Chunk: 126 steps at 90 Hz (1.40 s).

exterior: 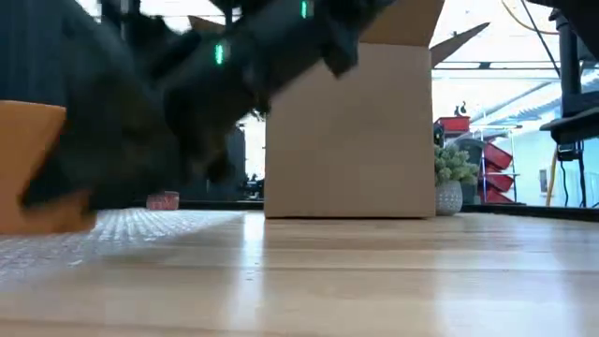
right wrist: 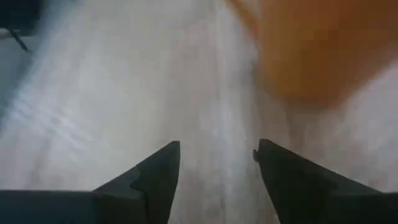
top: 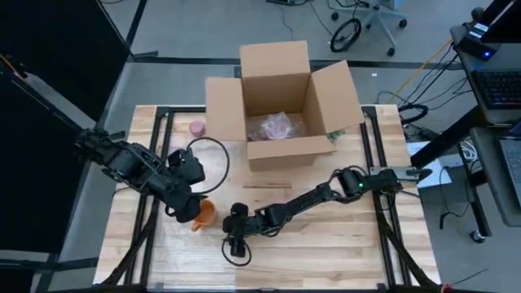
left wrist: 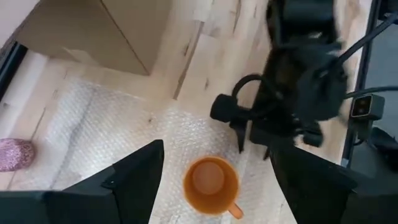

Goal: Wrap mug
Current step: Wrap the orange cup with the bubble wrap

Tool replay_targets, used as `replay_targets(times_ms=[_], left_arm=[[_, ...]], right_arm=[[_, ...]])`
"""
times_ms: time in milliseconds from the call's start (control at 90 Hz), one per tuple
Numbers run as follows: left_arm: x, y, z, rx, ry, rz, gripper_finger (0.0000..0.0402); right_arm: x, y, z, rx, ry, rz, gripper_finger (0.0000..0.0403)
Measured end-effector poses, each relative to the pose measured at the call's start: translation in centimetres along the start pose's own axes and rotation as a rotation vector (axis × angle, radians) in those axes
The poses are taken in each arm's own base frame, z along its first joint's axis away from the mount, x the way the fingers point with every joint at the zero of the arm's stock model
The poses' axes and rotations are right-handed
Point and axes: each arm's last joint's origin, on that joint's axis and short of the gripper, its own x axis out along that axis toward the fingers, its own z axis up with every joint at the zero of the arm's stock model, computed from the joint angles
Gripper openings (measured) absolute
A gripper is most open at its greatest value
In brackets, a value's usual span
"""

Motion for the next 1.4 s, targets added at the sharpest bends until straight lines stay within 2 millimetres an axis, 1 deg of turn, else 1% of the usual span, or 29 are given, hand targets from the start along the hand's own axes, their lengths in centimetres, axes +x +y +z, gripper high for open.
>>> replay_targets(times_ms=[67, 167, 256, 378, 578, 733, 856, 967, 1056, 1111, 1200, 1256, 1400], left_arm=[[0.0, 0.0, 0.0, -0.002, 0.005, -0.006, 0.0281], [-0.1, -0.2, -0.1, -0.016, 0.010, -0.015, 0.0281], [-0.1, -0.2, -0.2, -0.023, 0.011, -0.018, 0.0281], [-0.1, -0.2, -0.2, -0.093, 0.014, -0.022, 0.0281], [-0.1, -0.3, -0.1, -0.136, 0.015, -0.030, 0.0281], [-0.1, -0.3, -0.1, -0.157, 0.010, -0.036, 0.0281], [-0.1, -0.4, 0.0, -0.160, 0.005, -0.041, 0.0281], [-0.1, -0.4, 0.0, -0.160, 0.005, -0.041, 0.0281], [-0.1, -0.4, 0.0, -0.160, 0.005, -0.041, 0.0281], [-0.1, -0.4, 0.0, -0.158, 0.005, -0.041, 0.0281], [-0.1, -0.4, -0.1, -0.155, 0.006, -0.042, 0.0281], [-0.1, -0.5, -0.1, -0.150, 0.007, -0.045, 0.0281], [-0.2, -0.6, -0.2, -0.143, 0.008, -0.049, 0.0281]], right_arm=[[0.0, 0.0, -0.4, 0.026, 0.038, -0.010, 0.0201], [-0.5, 0.3, -0.9, 0.010, 0.119, -0.017, 0.0201], [-1.4, 1.0, -1.4, -0.036, 0.195, -0.025, 0.0201], [-3.1, 2.3, -2.0, -0.127, 0.289, -0.022, 0.0201], [-4.8, 3.3, -3.2, -0.187, 0.444, -0.041, 0.0201], [-5.6, 4.2, -4.3, -0.218, 0.523, -0.058, 0.0201], [-5.8, 4.8, -4.9, -0.214, 0.542, -0.068, 0.0201], [-6.5, 5.0, -4.3, -0.202, 0.524, -0.062, 0.0201], [-7.8, 4.5, -3.6, -0.202, 0.555, -0.075, 0.0201], [-9.1, 4.4, -2.9, -0.212, 0.568, -0.082, 0.0201], [-11.8, 4.6, -1.0, -0.220, 0.529, -0.076, 0.0201], [-13.3, 4.9, -0.2, -0.221, 0.509, -0.069, 0.0201], [-16.7, 6.2, 0.6, -0.236, 0.496, -0.048, 0.0201]])
